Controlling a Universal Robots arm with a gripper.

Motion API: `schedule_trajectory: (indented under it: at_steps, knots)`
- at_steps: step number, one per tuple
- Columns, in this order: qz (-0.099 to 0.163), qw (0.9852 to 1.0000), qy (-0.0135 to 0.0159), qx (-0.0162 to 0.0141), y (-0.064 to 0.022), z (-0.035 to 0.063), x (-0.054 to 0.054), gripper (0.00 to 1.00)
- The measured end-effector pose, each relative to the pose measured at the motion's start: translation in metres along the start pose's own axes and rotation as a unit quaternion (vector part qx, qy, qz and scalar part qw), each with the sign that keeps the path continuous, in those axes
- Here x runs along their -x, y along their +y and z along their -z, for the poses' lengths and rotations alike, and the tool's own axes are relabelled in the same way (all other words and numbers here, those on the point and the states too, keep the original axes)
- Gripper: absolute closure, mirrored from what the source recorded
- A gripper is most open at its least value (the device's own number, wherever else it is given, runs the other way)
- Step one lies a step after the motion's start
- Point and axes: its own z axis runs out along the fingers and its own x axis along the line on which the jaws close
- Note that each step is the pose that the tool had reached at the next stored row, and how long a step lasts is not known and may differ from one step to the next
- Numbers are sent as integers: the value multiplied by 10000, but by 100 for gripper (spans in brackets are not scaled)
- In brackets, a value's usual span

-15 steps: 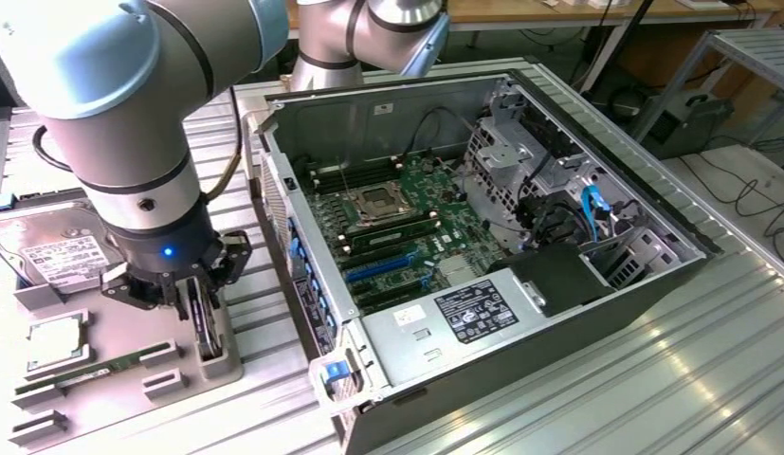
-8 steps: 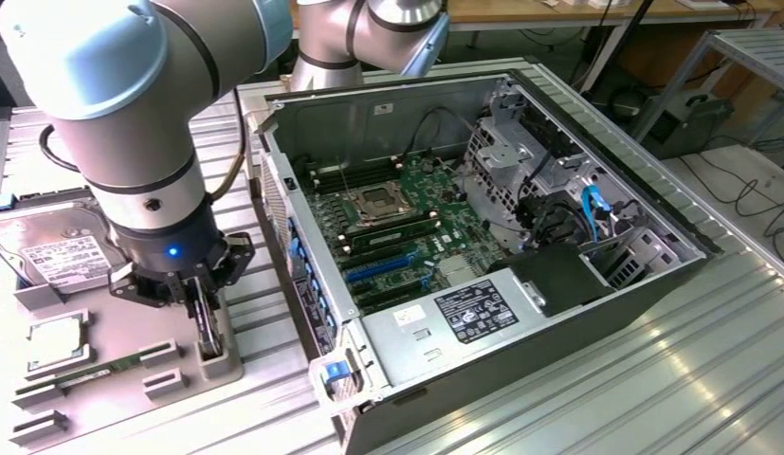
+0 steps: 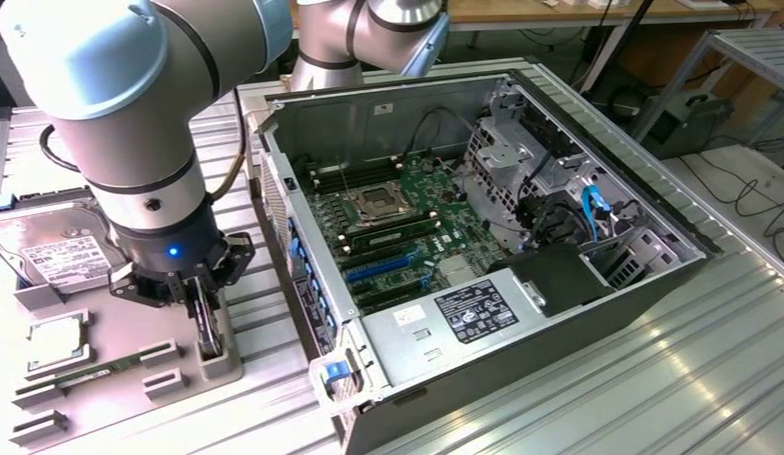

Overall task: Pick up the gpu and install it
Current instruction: 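Pick up the gpu and move the gpu toward the slot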

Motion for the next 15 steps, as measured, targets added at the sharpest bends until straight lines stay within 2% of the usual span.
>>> schedule_trajectory:
  at_steps: [2, 4, 7, 9, 13, 15]
  knots:
    - [0, 10000, 0, 0, 0, 1, 0, 72]
    - [4, 10000, 0, 2, 1, 54, 1, 72]
    - [3, 10000, 0, 4, 2, 263, 5, 72]
    - [4, 10000, 0, 5, 2, 346, 7, 72]
    - [4, 10000, 0, 5, 3, 587, 12, 72]
    - [4, 10000, 0, 5, 3, 665, 14, 72]
